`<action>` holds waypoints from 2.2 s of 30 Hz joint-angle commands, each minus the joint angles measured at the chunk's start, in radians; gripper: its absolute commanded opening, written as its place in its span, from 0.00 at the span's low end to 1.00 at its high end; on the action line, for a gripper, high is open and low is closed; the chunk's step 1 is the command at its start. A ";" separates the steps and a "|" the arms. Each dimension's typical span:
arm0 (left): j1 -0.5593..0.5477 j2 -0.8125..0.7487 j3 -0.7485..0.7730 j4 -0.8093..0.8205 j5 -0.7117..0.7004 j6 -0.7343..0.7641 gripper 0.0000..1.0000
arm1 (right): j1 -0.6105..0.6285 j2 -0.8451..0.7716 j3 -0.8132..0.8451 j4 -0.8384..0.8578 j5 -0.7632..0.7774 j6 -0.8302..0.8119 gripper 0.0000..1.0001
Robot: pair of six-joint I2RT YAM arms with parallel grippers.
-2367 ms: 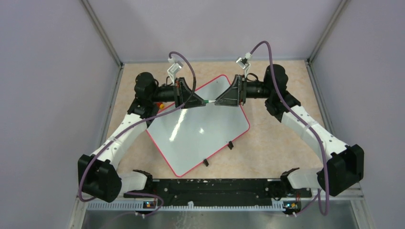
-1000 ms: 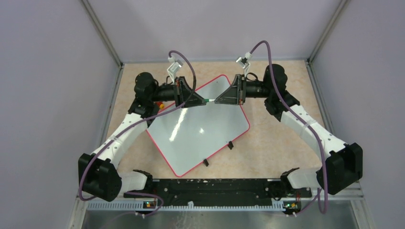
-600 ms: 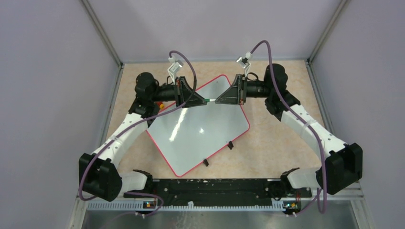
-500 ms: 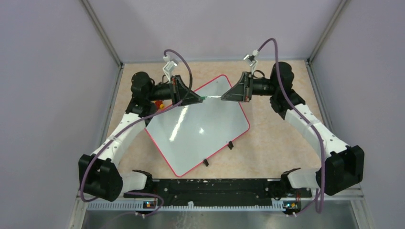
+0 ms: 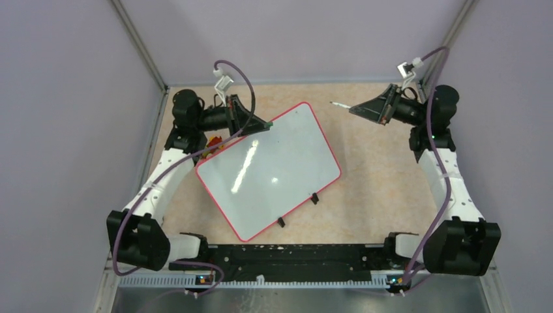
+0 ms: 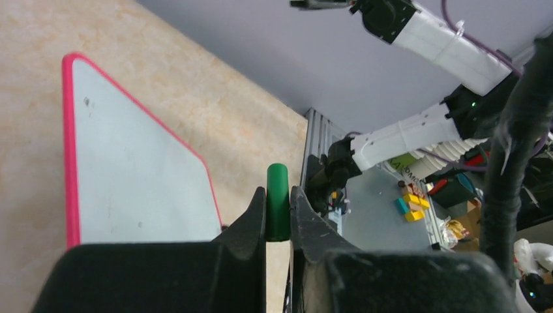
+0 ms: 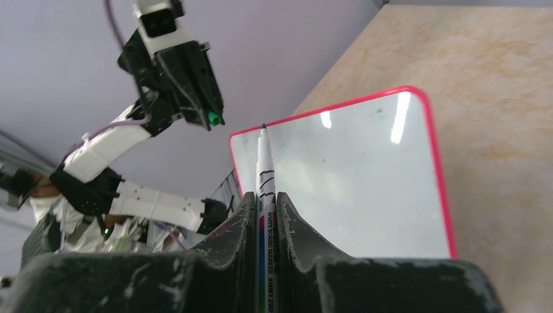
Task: Write a sentence on the whiteboard
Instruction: Open the pen cap of the whiteboard marker, then place the pen cap at the center of the board.
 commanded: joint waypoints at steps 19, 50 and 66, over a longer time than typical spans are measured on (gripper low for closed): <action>-0.854 1.005 1.212 -1.273 -0.997 1.209 0.00 | -0.556 0.093 0.098 -0.223 -0.011 -0.224 0.00; -0.989 1.197 1.257 -1.320 -1.138 1.367 0.44 | -0.579 0.108 0.097 -0.324 -0.056 -0.354 0.00; -0.955 0.754 0.981 -1.243 -1.006 1.227 0.88 | -0.474 0.101 0.173 -0.448 0.025 -0.450 0.00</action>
